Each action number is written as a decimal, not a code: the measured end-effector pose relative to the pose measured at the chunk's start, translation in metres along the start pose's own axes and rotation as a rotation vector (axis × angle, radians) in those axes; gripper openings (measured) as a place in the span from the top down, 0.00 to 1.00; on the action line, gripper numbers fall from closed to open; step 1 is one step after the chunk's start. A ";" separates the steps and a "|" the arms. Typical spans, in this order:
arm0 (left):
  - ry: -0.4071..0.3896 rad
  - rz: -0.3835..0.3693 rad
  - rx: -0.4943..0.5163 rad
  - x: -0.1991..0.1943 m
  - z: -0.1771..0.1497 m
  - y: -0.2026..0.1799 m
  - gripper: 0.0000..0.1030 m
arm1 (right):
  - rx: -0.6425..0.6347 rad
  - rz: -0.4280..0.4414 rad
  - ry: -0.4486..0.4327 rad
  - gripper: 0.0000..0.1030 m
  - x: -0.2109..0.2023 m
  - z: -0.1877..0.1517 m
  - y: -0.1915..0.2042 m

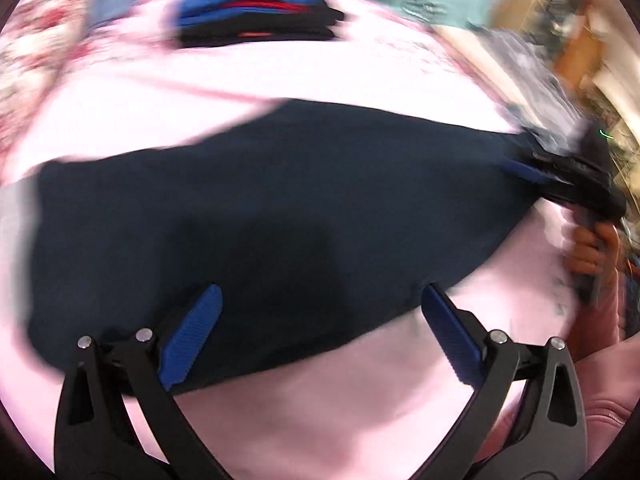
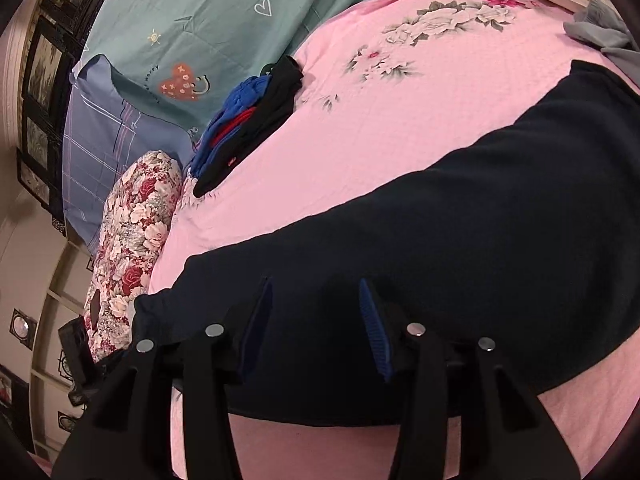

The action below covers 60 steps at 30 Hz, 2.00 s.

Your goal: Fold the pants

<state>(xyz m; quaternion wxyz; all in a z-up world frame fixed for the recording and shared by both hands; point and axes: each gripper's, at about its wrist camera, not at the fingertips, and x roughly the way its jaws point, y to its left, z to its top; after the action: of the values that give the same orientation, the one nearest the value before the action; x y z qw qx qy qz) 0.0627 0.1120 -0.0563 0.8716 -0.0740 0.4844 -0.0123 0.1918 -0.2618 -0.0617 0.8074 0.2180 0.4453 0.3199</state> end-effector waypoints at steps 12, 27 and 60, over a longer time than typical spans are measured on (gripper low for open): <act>-0.134 0.201 -0.280 -0.035 0.056 0.133 0.53 | -0.001 0.015 -0.008 0.54 -0.003 -0.001 0.001; -0.016 0.242 -0.295 -0.014 0.046 0.148 0.26 | -0.006 0.018 -0.002 0.54 0.000 -0.001 0.003; -0.096 0.211 -0.207 -0.038 -0.026 0.107 0.54 | -0.020 0.053 0.009 0.54 0.002 -0.001 0.003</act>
<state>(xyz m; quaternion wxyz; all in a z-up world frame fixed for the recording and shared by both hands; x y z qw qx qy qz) 0.0157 0.2183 -0.0530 0.8780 -0.1126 0.4459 0.1329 0.1908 -0.2583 -0.0612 0.7987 0.2201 0.4399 0.3467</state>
